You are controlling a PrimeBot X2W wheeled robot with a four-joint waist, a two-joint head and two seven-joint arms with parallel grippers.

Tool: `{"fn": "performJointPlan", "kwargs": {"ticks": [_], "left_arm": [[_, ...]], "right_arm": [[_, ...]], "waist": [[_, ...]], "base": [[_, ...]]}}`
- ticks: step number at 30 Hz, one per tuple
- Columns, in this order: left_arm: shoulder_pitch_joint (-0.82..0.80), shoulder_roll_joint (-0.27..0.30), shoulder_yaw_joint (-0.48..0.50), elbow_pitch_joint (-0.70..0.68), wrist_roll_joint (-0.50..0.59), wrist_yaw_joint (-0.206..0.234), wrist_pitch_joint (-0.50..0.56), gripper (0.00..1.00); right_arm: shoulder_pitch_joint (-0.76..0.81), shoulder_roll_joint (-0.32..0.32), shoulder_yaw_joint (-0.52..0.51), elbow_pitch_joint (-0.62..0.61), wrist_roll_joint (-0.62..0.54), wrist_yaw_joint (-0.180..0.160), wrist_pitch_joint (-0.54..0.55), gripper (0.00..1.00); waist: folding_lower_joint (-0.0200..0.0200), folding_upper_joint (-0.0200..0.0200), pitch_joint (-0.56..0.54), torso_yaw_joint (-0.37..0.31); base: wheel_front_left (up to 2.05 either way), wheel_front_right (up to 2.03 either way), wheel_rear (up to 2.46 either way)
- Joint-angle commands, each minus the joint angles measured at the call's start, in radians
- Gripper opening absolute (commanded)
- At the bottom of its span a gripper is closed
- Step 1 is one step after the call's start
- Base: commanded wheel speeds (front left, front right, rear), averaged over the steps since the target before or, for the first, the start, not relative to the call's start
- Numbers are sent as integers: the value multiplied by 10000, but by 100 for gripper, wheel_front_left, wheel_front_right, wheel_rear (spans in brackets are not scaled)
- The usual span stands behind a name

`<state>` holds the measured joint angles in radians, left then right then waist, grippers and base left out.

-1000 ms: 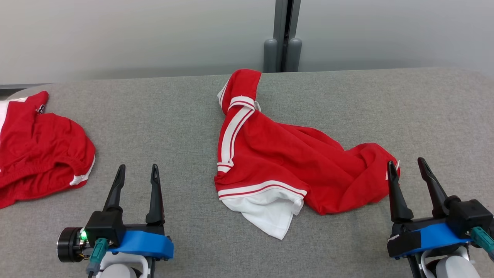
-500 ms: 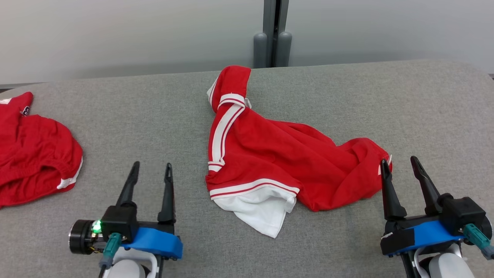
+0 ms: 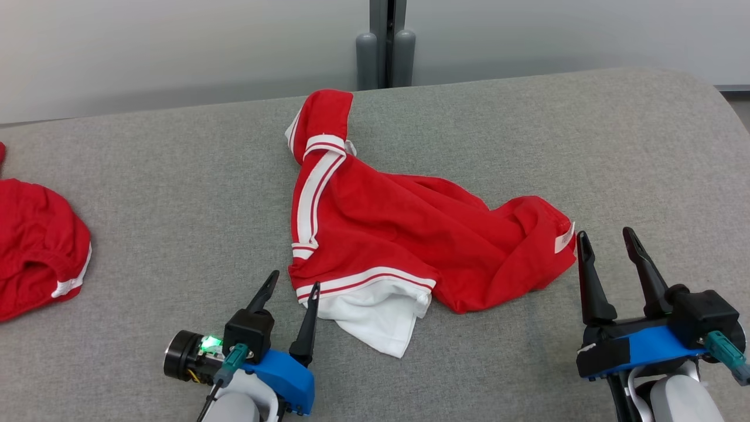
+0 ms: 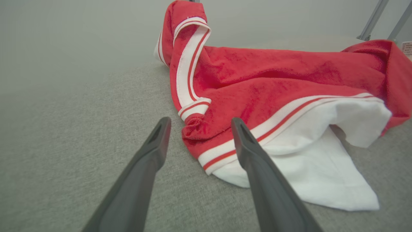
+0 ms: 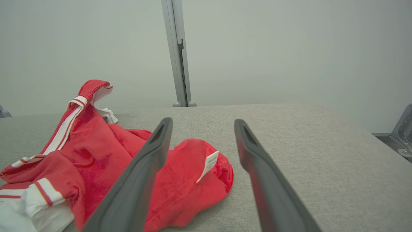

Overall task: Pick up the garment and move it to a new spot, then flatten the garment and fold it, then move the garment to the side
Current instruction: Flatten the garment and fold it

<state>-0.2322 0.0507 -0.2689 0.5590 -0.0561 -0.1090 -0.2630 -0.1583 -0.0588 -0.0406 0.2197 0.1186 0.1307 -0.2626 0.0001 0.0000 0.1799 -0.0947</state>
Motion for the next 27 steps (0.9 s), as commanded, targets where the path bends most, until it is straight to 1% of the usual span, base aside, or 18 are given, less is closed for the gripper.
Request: {"fn": "performJointPlan", "kwargs": {"ticks": [1, 5, 11, 14, 15, 16, 17, 18, 19, 23, 27], "left_arm": [[-249, 0, -121, 258, -43, -55, 6, 100], [-590, -1, -375, 1037, -158, -100, 223, 100], [-915, -3, -607, 2013, -211, -9, 767, 100], [-969, -1, -749, 2212, -310, -26, 875, 100], [-999, -3, -829, 2261, -361, -38, 859, 98], [-1044, -8, -907, 2299, -394, -49, 832, 55], [-1097, -11, -976, 2292, -474, -62, 732, 38], [-1143, -8, -1032, 2285, -529, -67, 672, 6], [-1189, -2, -1107, 2280, -576, -55, 595, 0], [-1254, -1, -1274, 2132, -807, 43, 335, 0], [-1105, -1, -1323, 1774, -993, 174, 137, 0]], "right_arm": [[-98, 23, -15, 13, 112, 1, -33, 100], [-180, 34, 6, 23, 125, 1, -33, 100], [-215, 48, 13, 18, 142, 1, -33, 100], [-176, 53, 25, 14, 127, 1, -33, 100], [-155, 54, 25, 7, 116, 1, -33, 100], [-132, 56, 24, 5, 109, 1, -33, 100], [-102, 58, 6, 7, 111, 1, -33, 100], [-76, 60, 7, 2, 127, 1, -33, 100], [-40, 63, 21, 7, 151, 1, -33, 100], [65, 62, 55, 55, 207, 1, -33, 100], [272, 58, 12, 112, 217, 1, -33, 100]], "waist": [[-1, 0, 32, -39], [-1, 0, 139, -173], [-1, 0, 211, -337], [-1, 0, 189, -375], [-1, 0, 169, -384], [-1, 0, 147, -385], [-1, 0, 111, -369], [-1, 0, 77, -347], [-1, 0, 24, -309], [-1, 0, -196, -82], [-1, 0, -459, 319]], "base": [[0, 0, 0], [0, 0, 0], [0, 0, 0], [0, 0, 0], [0, 0, 0], [0, 0, 0], [0, 0, 0], [0, 0, 0], [0, 0, 0], [0, 0, 0], [0, 0, 0]]}}
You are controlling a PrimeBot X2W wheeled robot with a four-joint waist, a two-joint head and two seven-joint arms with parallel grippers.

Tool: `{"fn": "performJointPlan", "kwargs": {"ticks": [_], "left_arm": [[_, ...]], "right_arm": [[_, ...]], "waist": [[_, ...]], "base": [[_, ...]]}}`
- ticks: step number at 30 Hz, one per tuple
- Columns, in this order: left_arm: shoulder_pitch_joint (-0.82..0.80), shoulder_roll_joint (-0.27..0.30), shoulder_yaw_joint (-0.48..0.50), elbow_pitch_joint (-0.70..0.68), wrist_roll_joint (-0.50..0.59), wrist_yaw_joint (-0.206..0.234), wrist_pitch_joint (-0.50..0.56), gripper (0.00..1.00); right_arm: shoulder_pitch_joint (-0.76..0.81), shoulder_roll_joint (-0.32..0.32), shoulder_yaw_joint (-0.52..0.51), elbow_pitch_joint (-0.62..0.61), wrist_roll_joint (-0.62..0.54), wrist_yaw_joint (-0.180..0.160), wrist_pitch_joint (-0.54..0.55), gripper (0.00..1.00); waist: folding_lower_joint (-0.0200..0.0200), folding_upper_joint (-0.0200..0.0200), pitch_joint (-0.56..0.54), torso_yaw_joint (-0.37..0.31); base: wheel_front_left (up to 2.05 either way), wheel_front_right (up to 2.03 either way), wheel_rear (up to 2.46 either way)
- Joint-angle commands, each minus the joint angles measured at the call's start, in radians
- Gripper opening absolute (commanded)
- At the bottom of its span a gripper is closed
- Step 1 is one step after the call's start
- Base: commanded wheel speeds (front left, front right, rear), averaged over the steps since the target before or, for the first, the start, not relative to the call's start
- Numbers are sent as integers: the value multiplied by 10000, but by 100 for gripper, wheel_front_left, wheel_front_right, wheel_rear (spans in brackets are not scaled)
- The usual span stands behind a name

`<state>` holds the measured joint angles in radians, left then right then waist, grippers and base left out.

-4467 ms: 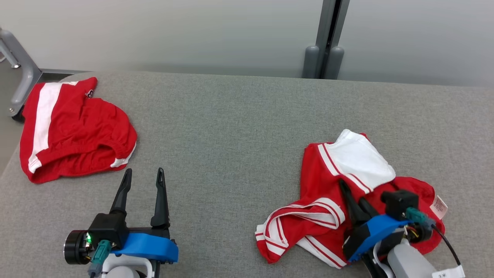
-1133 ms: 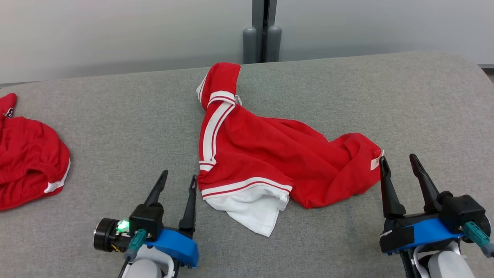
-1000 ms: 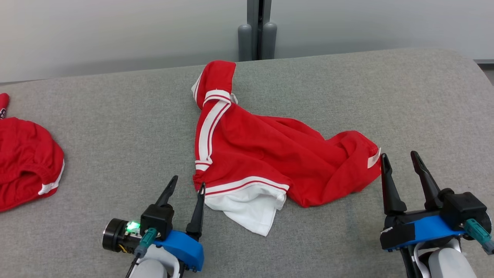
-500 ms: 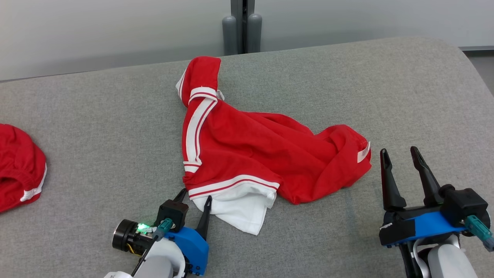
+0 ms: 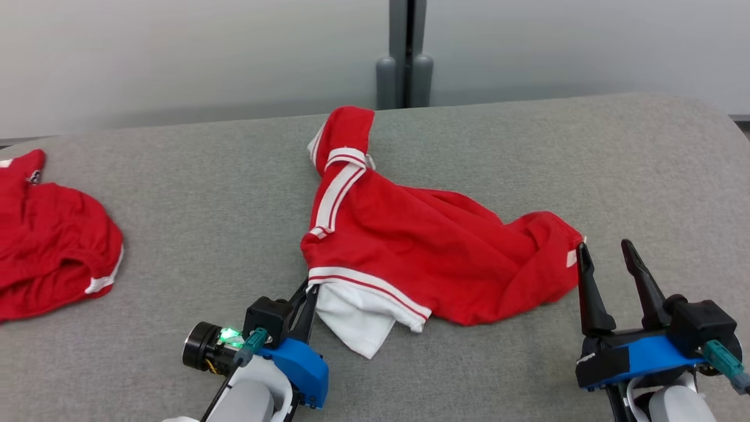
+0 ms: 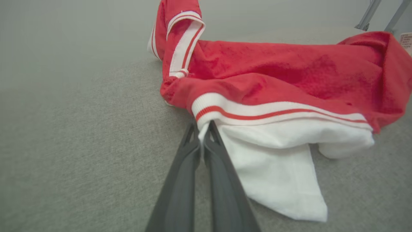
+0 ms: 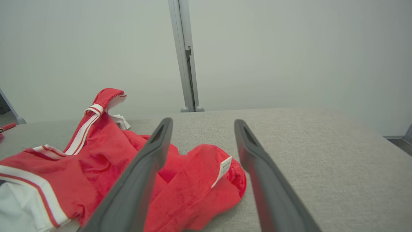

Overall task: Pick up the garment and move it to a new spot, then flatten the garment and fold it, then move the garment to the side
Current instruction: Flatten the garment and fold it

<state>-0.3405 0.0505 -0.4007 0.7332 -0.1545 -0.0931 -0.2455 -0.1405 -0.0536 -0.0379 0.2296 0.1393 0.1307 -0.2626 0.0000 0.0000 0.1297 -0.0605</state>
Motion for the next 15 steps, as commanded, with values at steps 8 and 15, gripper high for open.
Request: {"fn": "performJointPlan", "kwargs": {"ticks": [8, 15], "left_arm": [[993, 358, 215, -1446, -234, 362, -99, 0], [2058, 1109, 573, -3244, -410, 751, 598, 0]], "right_arm": [[479, -21, -97, 140, 61, 1, -33, 100], [575, -7, -138, 235, 102, 1, -35, 100]], "waist": [[0, 0, -440, 1049], [0, 0, -519, 1872]], "base": [[0, 0, 0], [0, 0, 0]]}}
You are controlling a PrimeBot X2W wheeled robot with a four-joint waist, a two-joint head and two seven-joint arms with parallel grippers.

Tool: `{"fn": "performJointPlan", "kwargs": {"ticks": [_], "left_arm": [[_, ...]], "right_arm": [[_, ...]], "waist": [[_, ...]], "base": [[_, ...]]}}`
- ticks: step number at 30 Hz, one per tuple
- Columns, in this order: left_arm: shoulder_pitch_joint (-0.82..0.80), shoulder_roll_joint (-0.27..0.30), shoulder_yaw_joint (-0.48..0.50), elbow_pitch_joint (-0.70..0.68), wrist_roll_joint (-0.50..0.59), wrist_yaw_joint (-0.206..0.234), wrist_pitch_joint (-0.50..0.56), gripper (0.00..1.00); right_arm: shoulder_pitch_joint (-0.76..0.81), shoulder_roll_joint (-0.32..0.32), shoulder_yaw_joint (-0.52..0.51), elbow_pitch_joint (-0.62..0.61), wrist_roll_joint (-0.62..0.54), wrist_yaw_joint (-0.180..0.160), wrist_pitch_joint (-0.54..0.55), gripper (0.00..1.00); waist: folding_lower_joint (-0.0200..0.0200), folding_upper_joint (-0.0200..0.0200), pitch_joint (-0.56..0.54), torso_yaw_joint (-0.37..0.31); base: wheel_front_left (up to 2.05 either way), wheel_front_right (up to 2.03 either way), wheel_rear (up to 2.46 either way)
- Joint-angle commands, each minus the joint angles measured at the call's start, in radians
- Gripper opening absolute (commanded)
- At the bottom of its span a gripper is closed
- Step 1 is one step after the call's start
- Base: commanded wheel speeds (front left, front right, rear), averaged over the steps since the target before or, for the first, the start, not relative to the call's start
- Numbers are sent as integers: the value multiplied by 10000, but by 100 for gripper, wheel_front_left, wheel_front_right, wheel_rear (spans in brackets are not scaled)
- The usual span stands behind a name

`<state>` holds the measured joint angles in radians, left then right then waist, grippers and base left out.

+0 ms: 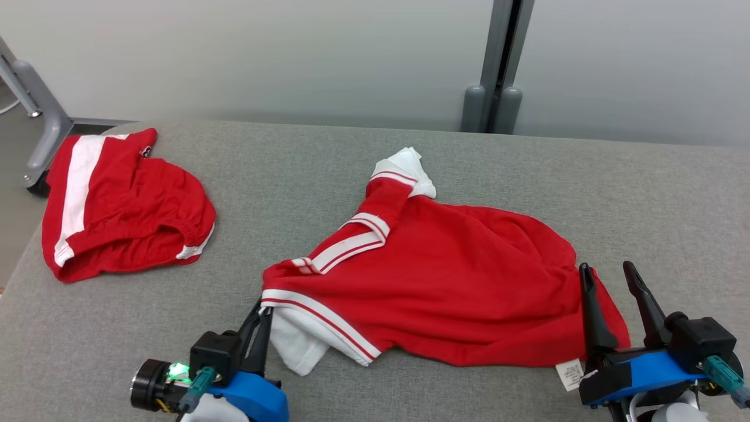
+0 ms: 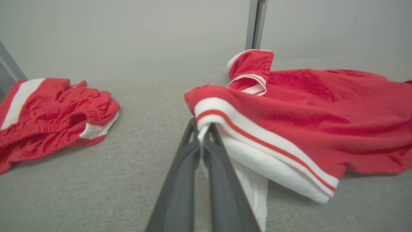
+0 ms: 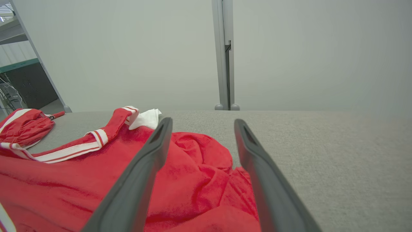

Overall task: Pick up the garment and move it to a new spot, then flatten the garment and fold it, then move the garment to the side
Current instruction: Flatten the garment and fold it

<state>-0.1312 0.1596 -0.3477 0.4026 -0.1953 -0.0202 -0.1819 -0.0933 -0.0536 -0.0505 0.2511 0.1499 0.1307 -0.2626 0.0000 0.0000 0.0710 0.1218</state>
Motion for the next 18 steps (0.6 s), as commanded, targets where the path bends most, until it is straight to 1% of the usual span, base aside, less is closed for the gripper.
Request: {"fn": "performJointPlan", "kwargs": {"ticks": [1, 5, 8, 10, 11, 12, 13, 14, 15, 18], "left_arm": [[92, 125, 85, -204, -44, 68, 74, 0], [491, 455, 319, -1057, -159, 250, 449, 0], [668, 526, 389, -1463, -249, 392, 607, 0], [695, 553, 447, -1576, -312, 411, 599, 0], [672, 568, 465, -1564, -325, 420, 574, 12], [624, 547, 482, -1552, -352, 438, 539, 19], [562, 541, 513, -1499, -380, 456, 502, 20], [475, 554, 542, -1405, -422, 444, 460, 20], [382, 575, 606, -1296, -472, 410, 425, 0], [10, 629, 708, -901, -571, 318, 217, 0]], "right_arm": [[97, -4, -19, 15, -11, 1, -33, 100], [-38, 1, 34, 80, 22, 1, -33, 100], [-167, -5, 144, 142, 75, 1, -33, 100], [-232, -21, 157, 163, 95, 1, -33, 100], [-250, -26, 142, 174, 85, 1, -35, 100], [-286, -45, 119, 195, 99, 1, -33, 100], [-319, -65, 113, 210, 106, 1, -33, 100], [-326, -82, 90, 237, 121, 1, -33, 100], [-353, -93, 111, 273, 135, 1, -33, 100], [-490, -105, 92, 288, 125, 1, -33, 100]], "waist": [[0, 0, 83, 118], [0, 0, 161, 204], [0, 0, 232, 80], [0, 0, 297, -70], [0, 0, 330, -146], [0, 0, 371, -228], [0, 0, 408, -314], [0, 0, 444, -391], [0, 0, 497, -484], [0, 0, 648, -729]], "base": [[0, 0, 0], [0, 0, 0], [0, 0, 0], [0, 0, 0], [0, 0, 0], [0, 0, 0], [0, 0, 0], [0, 0, 0], [0, 0, 0], [0, 0, 0]]}}
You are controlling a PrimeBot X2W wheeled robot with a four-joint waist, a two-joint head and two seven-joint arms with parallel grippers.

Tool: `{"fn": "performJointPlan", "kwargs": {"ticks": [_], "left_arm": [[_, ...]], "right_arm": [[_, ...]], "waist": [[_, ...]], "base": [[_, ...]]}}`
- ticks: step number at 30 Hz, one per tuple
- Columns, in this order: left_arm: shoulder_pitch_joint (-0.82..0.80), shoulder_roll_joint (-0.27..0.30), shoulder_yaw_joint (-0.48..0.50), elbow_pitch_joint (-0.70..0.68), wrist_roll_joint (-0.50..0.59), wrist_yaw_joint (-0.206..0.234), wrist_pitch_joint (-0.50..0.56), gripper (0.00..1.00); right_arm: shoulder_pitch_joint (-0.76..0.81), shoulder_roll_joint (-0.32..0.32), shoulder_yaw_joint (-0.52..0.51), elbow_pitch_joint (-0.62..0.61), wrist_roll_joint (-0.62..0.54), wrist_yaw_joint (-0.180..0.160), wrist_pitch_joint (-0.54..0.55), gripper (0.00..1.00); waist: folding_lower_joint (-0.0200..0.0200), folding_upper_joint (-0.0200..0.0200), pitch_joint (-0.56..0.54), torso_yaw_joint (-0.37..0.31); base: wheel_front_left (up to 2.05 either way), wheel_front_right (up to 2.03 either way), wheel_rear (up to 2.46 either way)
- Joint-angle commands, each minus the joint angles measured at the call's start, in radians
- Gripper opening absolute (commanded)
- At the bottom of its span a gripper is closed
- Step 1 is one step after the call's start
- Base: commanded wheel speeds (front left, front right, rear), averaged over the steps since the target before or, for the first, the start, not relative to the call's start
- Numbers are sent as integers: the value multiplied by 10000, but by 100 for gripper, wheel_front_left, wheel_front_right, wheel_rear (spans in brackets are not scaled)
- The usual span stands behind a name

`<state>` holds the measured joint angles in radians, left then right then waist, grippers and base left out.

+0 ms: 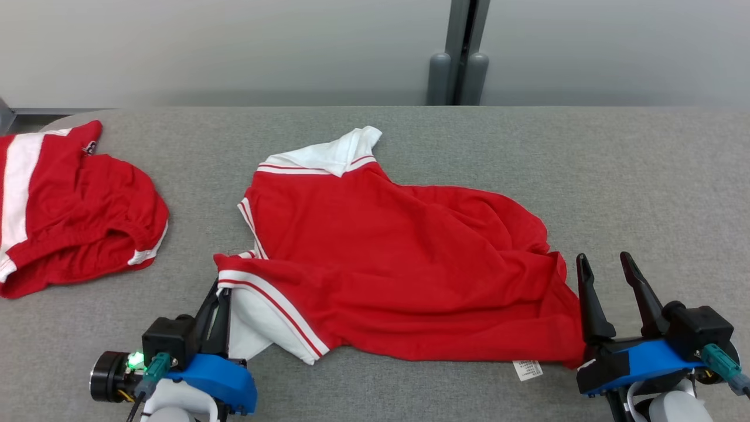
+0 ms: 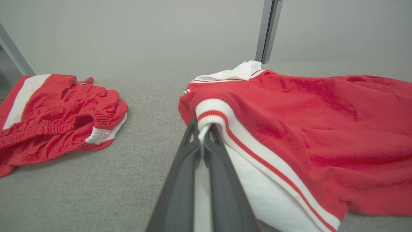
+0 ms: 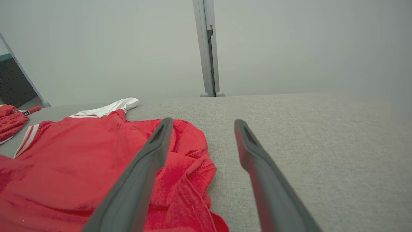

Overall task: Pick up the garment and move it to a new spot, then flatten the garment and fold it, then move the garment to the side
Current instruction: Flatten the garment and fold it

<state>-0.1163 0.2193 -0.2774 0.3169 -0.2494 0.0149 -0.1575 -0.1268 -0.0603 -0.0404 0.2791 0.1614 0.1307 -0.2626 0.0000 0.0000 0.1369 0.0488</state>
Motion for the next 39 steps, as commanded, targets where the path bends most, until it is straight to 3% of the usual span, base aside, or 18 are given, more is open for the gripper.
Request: {"fn": "performJointPlan", "kwargs": {"ticks": [1, 15, 16, 17, 18, 24, 39], "left_arm": [[-239, 65, 34, 138, -24, -27, -78, 0], [-2001, 121, 478, 2873, -241, -310, -1005, 0], [-2080, 96, 506, 3001, -242, -326, -1033, 26], [-2125, 62, 513, 3132, -216, -342, -1051, 96], [-2136, 5, 529, 3221, -192, -310, -1070, 100], [-1490, -376, 700, 2668, 72, -253, -1082, 100], [759, -1233, 1920, -906, 1178, 41, -1078, 100]], "right_arm": [[-195, -48, -6, 17, 12, 1, -33, 100], [-503, -157, 10, 172, 62, 1, -33, 100], [-504, -154, -3, 179, 62, 1, -33, 100], [-496, -157, -23, 191, 62, 1, -33, 100], [-473, -160, -50, 197, 64, 1, -33, 100], [-356, -161, -138, 223, 52, 1, -33, 100], [-63, -85, -148, 353, 25, 1, -33, 100]], "waist": [[0, 0, 42, -86], [0, 0, 434, -821], [0, 0, 436, -814], [0, 0, 422, -794], [0, 0, 400, -757], [0, 0, 197, -390], [0, 0, -425, 294]], "base": [[0, 0, 0], [0, 0, 0], [0, 0, 0], [0, 0, 0], [0, 0, 0], [0, 0, 0], [0, 0, 0]]}}
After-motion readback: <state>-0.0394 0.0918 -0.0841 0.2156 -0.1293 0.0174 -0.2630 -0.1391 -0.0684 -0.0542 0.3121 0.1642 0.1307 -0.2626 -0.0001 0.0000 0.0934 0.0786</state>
